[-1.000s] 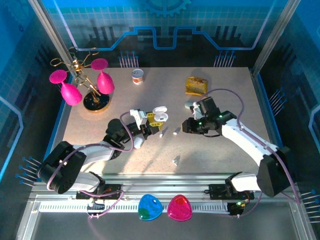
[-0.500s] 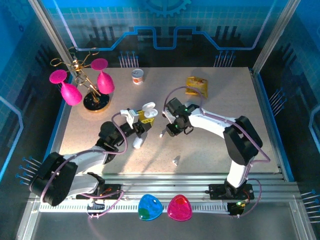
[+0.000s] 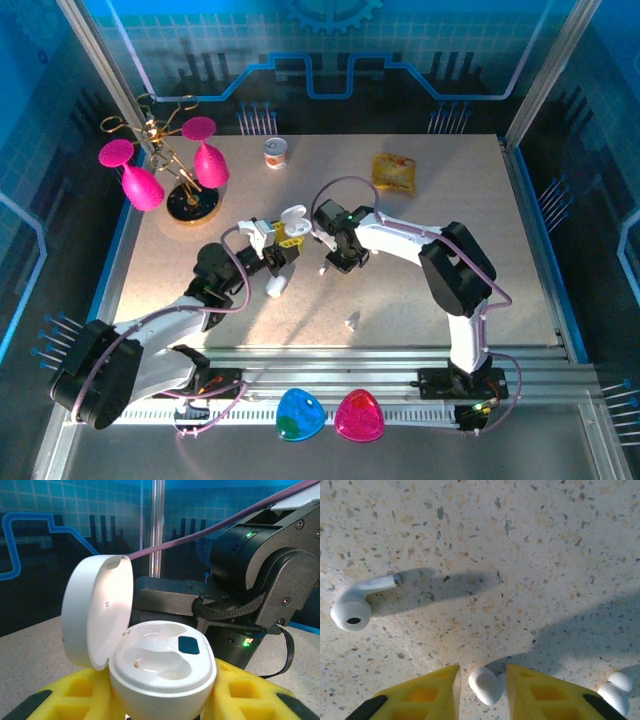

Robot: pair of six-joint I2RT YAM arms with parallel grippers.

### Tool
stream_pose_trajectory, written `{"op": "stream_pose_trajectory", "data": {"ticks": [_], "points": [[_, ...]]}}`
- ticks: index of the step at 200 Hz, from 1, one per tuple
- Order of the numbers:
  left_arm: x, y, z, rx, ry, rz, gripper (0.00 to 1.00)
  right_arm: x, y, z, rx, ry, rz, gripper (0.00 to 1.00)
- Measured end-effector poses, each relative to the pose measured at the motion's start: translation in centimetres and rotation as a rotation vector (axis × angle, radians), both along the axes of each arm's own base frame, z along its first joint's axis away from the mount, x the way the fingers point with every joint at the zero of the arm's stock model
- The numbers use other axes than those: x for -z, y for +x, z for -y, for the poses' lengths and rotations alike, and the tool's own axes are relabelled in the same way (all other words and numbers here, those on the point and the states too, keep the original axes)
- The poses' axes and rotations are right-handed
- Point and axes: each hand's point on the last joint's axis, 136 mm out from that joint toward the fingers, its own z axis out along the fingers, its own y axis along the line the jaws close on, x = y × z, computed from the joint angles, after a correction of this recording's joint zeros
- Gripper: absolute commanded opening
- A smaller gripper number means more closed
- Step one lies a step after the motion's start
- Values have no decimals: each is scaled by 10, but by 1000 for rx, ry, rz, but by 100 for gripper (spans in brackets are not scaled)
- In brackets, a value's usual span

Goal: Insert the wireless bluetooth earbuds into the charging case

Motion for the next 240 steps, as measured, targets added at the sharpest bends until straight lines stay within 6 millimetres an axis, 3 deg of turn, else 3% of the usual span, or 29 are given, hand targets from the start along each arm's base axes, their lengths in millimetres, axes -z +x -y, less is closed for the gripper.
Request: {"op": "stream_pose_trajectory", "data": {"ticks": [72,115,171,199,240], "points": [[0,0,0,0,1,-1,24,13,0,9,-9,-78,-12,21],[-1,-1,0,0,-1,2,24,13,1,9,-16,-93,-3,12],[-1,-1,0,0,-1,1,24,10,1,10,-1,-92,0,10],[-1,-1,0,2,-1,0,24,-6,-5,16,41,-24,-4,10],[13,-1,6,40,17,-36,24,-64,-13,31,146,220,15,10]]}}
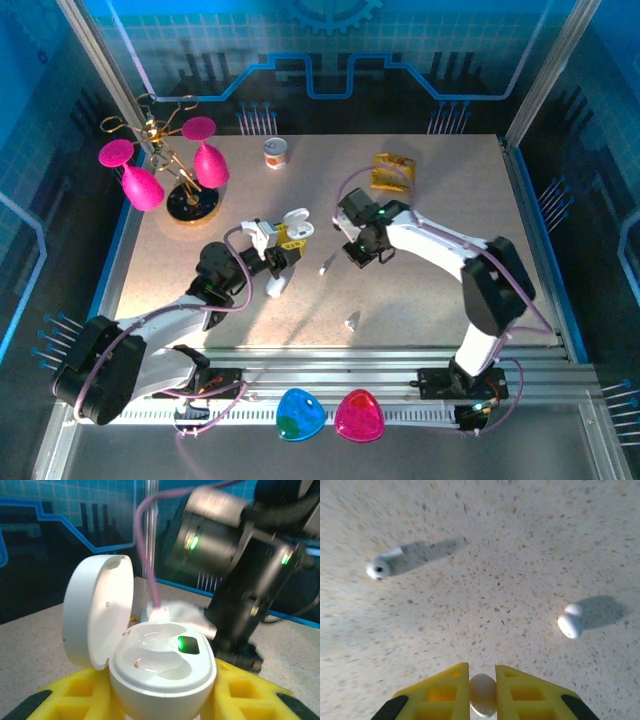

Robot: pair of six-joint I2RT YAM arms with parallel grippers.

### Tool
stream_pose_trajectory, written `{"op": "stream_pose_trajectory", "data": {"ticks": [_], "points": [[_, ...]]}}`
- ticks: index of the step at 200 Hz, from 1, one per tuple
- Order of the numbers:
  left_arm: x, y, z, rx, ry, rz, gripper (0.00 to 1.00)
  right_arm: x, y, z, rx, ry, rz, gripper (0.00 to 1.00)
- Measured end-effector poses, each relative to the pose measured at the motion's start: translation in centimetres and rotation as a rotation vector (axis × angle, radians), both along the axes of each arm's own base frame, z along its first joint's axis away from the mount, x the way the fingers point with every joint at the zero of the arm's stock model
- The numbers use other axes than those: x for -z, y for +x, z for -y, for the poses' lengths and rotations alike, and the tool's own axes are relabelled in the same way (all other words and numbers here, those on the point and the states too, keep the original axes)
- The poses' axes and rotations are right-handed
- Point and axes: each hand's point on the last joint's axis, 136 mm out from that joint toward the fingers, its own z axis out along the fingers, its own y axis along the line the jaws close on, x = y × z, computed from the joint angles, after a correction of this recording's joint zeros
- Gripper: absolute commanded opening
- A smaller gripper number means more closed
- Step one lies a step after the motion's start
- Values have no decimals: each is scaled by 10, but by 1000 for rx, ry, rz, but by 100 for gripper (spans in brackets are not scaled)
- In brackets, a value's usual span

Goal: Insert the wireless bluetooth earbuds into the charging case

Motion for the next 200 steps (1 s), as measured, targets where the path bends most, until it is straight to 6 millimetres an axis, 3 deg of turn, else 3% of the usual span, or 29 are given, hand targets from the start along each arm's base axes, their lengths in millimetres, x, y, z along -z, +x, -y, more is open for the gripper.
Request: {"op": "stream_pose_trajectory", "data": {"ticks": [60,108,152,200], "points": [[14,1,11,62,10,-25,23,-86,-26,-15,38,442,-18,12],[16,5,21,110,-12,-21,22,-136,-47,-42,-15,715,-77,11],[16,-5,34,186,-24,-16,22,-157,-52,-57,-63,836,-110,11],[12,-16,43,256,-24,-1,22,-159,-49,-67,-87,880,-133,11]]}}
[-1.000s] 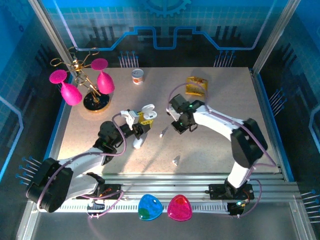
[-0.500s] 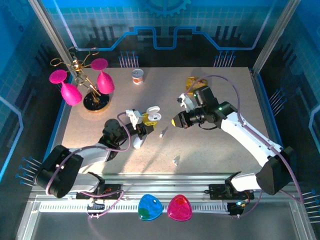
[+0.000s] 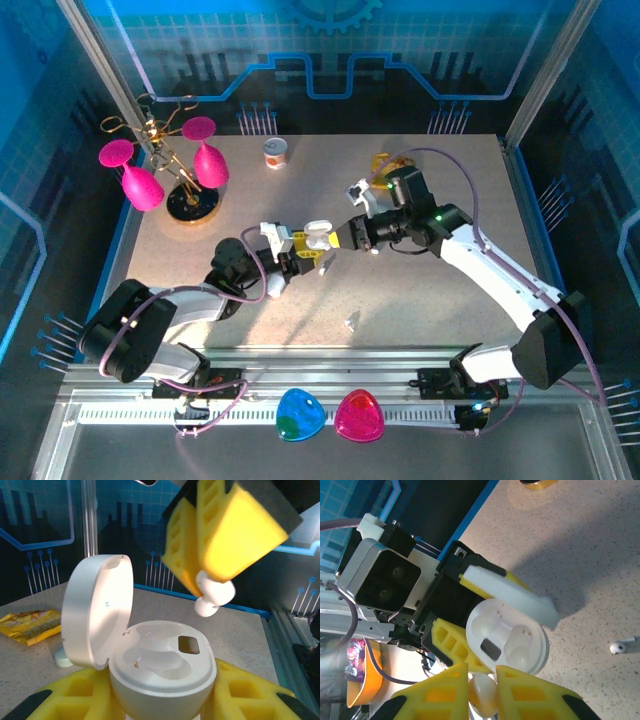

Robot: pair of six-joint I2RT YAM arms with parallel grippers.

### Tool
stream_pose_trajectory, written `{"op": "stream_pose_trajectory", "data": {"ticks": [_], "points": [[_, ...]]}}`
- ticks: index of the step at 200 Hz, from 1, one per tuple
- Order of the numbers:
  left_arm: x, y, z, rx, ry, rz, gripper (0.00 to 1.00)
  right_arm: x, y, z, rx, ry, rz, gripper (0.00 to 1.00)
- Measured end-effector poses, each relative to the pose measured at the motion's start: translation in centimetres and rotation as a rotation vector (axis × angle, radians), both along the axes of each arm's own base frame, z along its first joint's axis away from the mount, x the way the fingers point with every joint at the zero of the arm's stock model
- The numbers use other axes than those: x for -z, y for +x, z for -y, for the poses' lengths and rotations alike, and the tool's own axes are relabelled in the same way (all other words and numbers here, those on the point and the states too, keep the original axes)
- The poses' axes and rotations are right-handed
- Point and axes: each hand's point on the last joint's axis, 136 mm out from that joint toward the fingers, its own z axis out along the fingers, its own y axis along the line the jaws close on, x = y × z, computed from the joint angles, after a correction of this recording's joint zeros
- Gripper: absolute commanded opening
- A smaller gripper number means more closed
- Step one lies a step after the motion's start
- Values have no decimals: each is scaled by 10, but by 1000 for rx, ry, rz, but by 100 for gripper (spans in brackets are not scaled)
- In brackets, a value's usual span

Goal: Insert the wireless bluetooth earbuds into the charging case

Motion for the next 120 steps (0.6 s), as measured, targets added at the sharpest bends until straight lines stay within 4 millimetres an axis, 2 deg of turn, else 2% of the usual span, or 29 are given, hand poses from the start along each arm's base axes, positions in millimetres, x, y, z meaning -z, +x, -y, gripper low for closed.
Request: {"op": "stream_pose_trajectory", "data": {"ticks": [47,120], "points": [[-2,-7,4,47,0,7,22,0,4,-6,-7,14,7,11],[-4,-6,4,38,-7,7,22,4,6,-8,-8,13,3,12]]}}
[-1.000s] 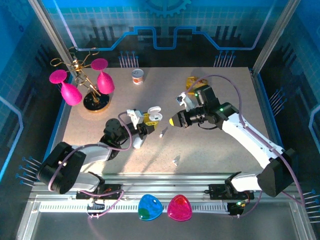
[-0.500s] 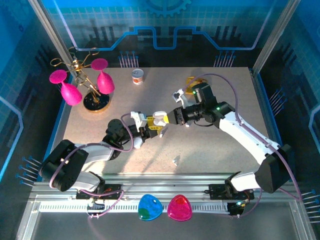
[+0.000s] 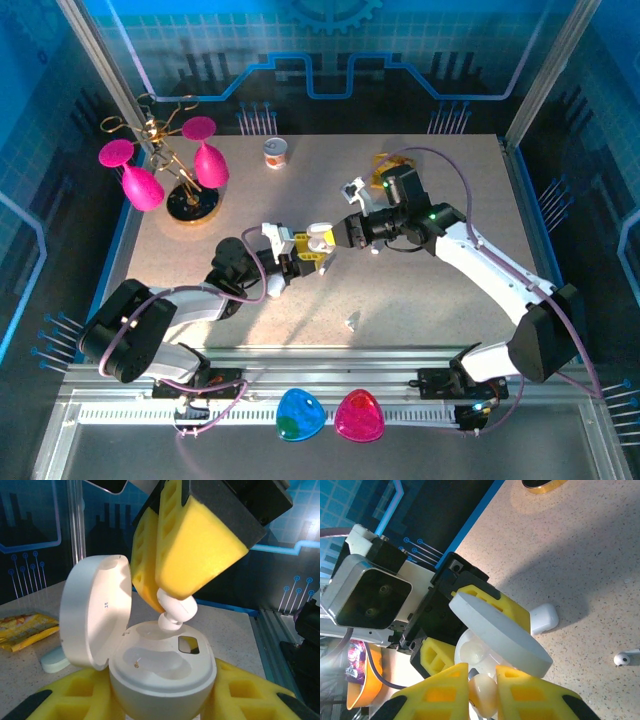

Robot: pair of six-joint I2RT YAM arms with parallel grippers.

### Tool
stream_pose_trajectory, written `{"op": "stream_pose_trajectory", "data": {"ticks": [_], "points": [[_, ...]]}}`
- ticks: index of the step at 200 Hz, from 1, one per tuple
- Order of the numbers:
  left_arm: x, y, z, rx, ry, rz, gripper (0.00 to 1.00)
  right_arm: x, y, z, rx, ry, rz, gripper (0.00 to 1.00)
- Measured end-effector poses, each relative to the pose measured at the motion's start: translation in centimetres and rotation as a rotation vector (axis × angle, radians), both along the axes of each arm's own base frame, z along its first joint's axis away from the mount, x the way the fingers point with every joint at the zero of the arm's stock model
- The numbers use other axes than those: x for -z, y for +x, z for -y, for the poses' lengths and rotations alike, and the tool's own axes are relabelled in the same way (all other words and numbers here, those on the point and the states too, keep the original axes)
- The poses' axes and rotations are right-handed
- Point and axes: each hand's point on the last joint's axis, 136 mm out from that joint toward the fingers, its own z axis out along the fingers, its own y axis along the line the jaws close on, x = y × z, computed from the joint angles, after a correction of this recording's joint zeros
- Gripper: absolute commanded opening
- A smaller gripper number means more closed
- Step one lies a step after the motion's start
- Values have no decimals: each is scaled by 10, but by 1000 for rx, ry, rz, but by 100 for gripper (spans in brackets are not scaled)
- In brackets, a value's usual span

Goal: Insert the wireless bluetooth earbuds into the charging case

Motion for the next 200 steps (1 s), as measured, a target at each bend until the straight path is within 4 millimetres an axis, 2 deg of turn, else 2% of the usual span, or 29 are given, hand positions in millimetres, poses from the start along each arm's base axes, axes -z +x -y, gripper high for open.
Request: {"op": "stream_pose_trajectory", "data": {"ticks": [53,75,100,128,169,200], "points": [[-2,0,0,-3,-4,7,22,4,-1,0,-1,-4,-14,14],[-1,0,0,-1,-9,0,22,6,0,1,5,-13,-16,25],[2,2,1,0,-10,-18,22,7,0,1,16,-30,-17,29],[-1,3,1,-4,-17,-11,22,3,3,2,31,-39,-7,33],[-6,3,0,-8,-27,13,22,-6,3,7,55,-42,28,48],[-9,3,0,-9,-33,31,22,-21,-4,27,101,2,105,52]]}}
